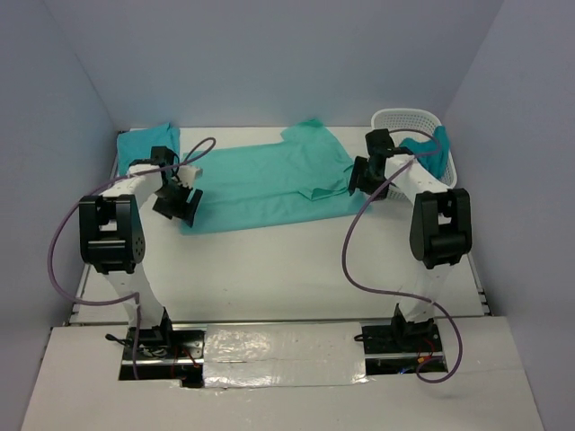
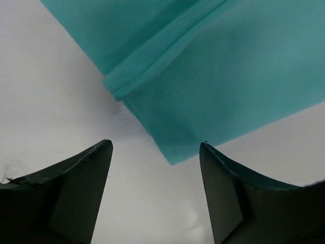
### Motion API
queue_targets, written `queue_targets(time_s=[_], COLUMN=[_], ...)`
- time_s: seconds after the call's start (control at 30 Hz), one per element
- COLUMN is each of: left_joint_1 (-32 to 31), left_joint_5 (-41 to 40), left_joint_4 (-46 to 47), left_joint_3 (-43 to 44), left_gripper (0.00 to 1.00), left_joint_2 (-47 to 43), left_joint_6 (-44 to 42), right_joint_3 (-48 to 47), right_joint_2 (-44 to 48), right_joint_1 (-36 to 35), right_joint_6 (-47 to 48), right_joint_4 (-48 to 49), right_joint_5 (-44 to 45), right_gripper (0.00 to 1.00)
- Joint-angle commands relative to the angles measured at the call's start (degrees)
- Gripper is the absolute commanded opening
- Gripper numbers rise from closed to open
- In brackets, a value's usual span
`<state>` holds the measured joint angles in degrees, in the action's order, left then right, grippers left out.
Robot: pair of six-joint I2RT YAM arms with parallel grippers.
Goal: Fold and stack the t-shirts
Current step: Fold the flattened tshirt in 1/3 of the way
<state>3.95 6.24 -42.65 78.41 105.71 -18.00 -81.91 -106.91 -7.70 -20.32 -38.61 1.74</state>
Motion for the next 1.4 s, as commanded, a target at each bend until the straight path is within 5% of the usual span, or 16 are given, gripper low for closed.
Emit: queue_targets(time_s=[0.0, 0.17, 0.37, 0.5, 0.53, 0.67, 1.17, 1.2, 1.27, 1.3, 1.37], left_joint_1=[0.0, 0.0, -0.1, -0.1, -0.1, 0.1, 3.6, 3.7, 3.7, 3.9, 4.1], left_joint_5=[-1.2, 0.1, 3.3, 7.5, 8.2, 7.2, -13.0, -14.7, -15.8, -16.4, -16.8], left_joint_4=[3.5, 7.0, 7.8, 5.2, 5.2, 3.9, -8.5, -8.4, -8.8, -9.3, -11.1], left_joint_3=[-1.3, -0.2, -0.9, -1.3, -1.8, -3.6, -20.6, -21.5, -22.6, -22.1, -18.2], left_gripper=[0.83, 0.87, 0.69, 0.34, 0.0, 0.0, 0.0, 0.1, 0.42, 0.91, 0.99], left_joint_2=[2.1, 5.6, 7.9, 9.0, 8.5, 6.5, -12.0, -12.6, -12.7, -12.6, -13.0], left_joint_6=[2.6, 5.5, 5.5, 4.3, 3.9, 0.4, -12.8, -13.2, -13.4, -13.2, -12.9], right_joint_3=[-0.5, -0.5, 0.0, 1.8, 2.6, 7.1, 36.5, 38.2, 42.1, 42.9, 42.5], right_joint_2=[-2.0, -6.4, -8.1, -7.3, -6.4, -3.8, 21.2, 22.5, 25.8, 26.7, 29.5], right_joint_1=[0.8, 2.4, 2.3, 2.3, 2.3, 2.3, -4.2, -4.9, -5.4, -5.4, -5.3], right_joint_6=[-2.3, -5.3, -5.3, -4.1, -3.9, -4.1, -10.2, -11.0, -12.5, -12.6, -11.4], right_joint_4=[3.8, 6.0, 6.9, 5.7, 6.1, 7.7, 1.6, 1.6, 1.9, 1.4, -0.1], right_joint_5=[0.7, 0.9, -1.5, -1.5, -1.5, -2.5, -7.1, -7.3, -8.5, -8.9, -8.0], right_gripper=[0.7, 0.71, 0.64, 0.36, 0.25, 0.0, 0.01, 0.03, 0.32, 0.44, 0.52])
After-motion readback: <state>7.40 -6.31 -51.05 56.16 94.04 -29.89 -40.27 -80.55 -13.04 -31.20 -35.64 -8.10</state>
